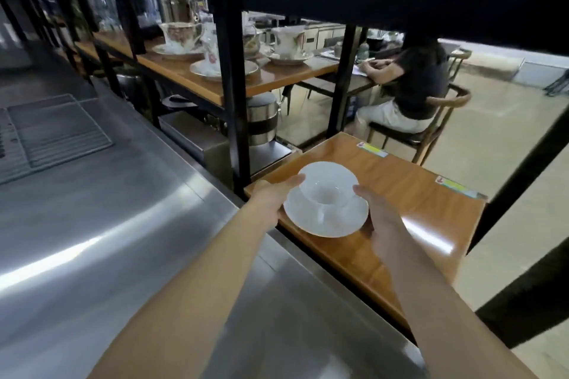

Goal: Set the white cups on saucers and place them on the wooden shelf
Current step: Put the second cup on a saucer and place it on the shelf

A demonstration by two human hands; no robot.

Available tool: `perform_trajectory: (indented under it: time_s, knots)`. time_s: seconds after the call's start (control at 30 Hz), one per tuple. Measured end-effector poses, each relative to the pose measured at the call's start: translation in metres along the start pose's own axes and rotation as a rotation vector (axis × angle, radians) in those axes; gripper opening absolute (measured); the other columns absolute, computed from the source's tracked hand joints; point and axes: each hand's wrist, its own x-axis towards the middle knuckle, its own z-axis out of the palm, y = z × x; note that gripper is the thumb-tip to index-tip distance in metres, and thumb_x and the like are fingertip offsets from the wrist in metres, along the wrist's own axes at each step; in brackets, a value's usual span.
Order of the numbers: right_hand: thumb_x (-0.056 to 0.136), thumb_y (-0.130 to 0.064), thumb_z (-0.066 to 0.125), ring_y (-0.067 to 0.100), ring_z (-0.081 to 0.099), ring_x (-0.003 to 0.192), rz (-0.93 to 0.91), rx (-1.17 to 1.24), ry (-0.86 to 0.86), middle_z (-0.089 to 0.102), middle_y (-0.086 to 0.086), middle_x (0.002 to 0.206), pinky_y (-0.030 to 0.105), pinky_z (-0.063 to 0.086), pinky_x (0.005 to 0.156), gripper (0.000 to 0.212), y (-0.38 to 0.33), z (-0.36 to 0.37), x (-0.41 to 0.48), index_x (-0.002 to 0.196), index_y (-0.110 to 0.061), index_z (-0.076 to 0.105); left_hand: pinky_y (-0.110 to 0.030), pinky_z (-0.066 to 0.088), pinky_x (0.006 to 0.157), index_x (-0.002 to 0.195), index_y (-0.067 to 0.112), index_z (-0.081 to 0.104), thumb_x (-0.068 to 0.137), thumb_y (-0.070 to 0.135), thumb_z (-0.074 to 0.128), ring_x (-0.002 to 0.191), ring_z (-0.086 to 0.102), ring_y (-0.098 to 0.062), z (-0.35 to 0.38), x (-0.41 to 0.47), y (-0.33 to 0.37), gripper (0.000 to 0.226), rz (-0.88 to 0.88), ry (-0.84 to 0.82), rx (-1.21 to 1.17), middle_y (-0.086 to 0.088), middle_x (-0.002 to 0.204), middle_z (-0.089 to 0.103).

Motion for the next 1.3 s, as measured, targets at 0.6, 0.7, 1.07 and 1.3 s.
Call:
perform_trajectory:
  time_s: [0.6,0.7,1.07,1.3]
  knots:
    - [0.071,-0.051,0.068,0.025,0.051,0.082,0.072,-0.156,0.168,0.059,0.013,0.109,0.029,0.038,0.055,0.067,0.005,-0.004,0.064,0.119,-0.007,0.052,-0.036,0.045,0.095,0.115,-0.002,0.060,0.079,0.037,0.070,0.109,0.058,-0.028,0.034,0.079,0.001,0.054,0.021,-0.086,0.194,-0.014,0.119,0.064]
    - [0.072,-0.050,0.068,0.021,0.046,0.069,0.063,-0.181,0.181,0.054,0.007,0.086,0.028,0.037,0.054,0.061,0.002,0.000,0.071,0.111,-0.005,0.055,-0.033,0.046,0.090,0.113,-0.002,0.062,0.078,0.037,0.070,0.107,0.059,-0.028,0.034,0.086,0.001,0.053,0.036,-0.073,0.194,-0.014,0.118,0.066]
    - [0.074,-0.051,0.066,0.026,0.046,0.087,0.034,-0.194,0.178,0.050,0.012,0.104,0.034,0.037,0.070,0.068,-0.010,0.015,0.097,0.121,-0.006,0.048,-0.033,0.043,0.093,0.129,0.004,0.049,0.073,0.049,0.070,0.116,0.053,-0.028,0.041,0.115,0.017,0.074,0.019,-0.021,0.260,-0.012,0.130,0.057]
    - [0.073,-0.061,0.061,0.024,0.045,0.086,0.049,-0.186,0.159,0.050,0.010,0.103,0.034,0.037,0.071,0.078,-0.008,0.015,0.099,0.126,-0.006,0.047,-0.029,0.042,0.075,0.122,0.004,0.057,0.078,0.055,0.062,0.096,0.058,-0.022,0.041,0.106,0.024,0.067,0.045,-0.029,0.325,-0.009,0.119,0.063]
